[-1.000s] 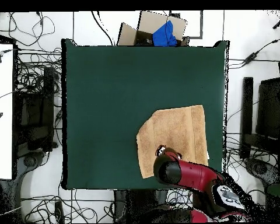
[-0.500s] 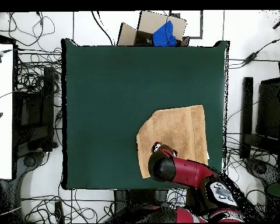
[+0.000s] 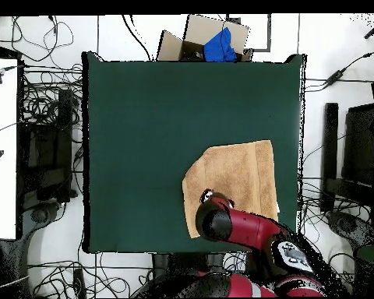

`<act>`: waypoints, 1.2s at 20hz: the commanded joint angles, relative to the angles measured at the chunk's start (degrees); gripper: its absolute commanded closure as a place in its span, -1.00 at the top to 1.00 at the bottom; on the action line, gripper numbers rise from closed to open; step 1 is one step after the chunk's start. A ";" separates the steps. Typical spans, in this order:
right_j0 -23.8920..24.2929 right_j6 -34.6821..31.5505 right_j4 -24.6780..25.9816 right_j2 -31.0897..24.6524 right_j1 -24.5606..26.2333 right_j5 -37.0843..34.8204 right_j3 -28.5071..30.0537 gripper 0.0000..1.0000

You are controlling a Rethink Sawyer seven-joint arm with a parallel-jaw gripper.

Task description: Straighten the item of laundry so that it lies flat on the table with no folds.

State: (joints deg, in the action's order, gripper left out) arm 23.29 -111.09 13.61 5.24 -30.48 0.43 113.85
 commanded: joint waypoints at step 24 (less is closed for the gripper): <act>-4.09 -11.75 -5.97 -4.00 10.44 12.09 -3.02 -1.00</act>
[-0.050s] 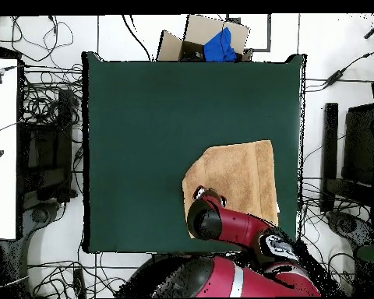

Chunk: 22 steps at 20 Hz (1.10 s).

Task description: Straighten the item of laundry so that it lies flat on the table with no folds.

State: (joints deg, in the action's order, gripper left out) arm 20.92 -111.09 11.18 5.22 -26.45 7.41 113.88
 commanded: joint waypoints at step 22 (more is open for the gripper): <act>-3.54 -9.60 -4.89 -0.83 16.76 9.69 -8.27 -1.00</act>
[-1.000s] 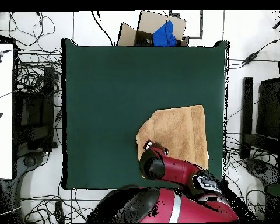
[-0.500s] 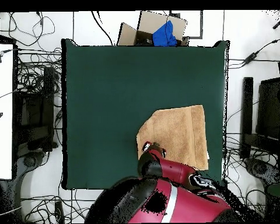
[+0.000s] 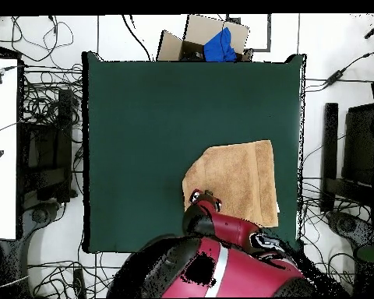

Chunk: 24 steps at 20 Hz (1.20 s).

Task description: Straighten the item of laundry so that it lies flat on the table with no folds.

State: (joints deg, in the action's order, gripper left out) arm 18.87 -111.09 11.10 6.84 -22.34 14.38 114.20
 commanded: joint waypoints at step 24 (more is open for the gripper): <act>0.86 -4.73 0.47 1.17 11.85 -2.49 -6.74 -1.00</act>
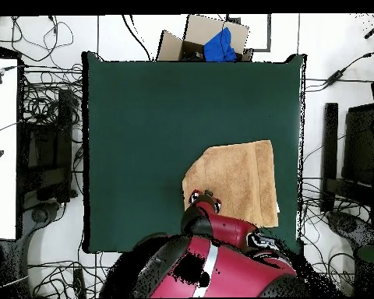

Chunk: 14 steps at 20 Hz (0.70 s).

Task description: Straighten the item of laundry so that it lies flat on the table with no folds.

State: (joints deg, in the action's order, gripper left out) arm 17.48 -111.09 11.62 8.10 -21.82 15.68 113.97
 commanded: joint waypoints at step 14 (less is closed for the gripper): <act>3.95 -3.82 2.84 2.92 9.28 -5.59 -2.74 -1.00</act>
State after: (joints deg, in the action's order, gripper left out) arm 17.98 -111.09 13.04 8.05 -21.86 15.71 113.86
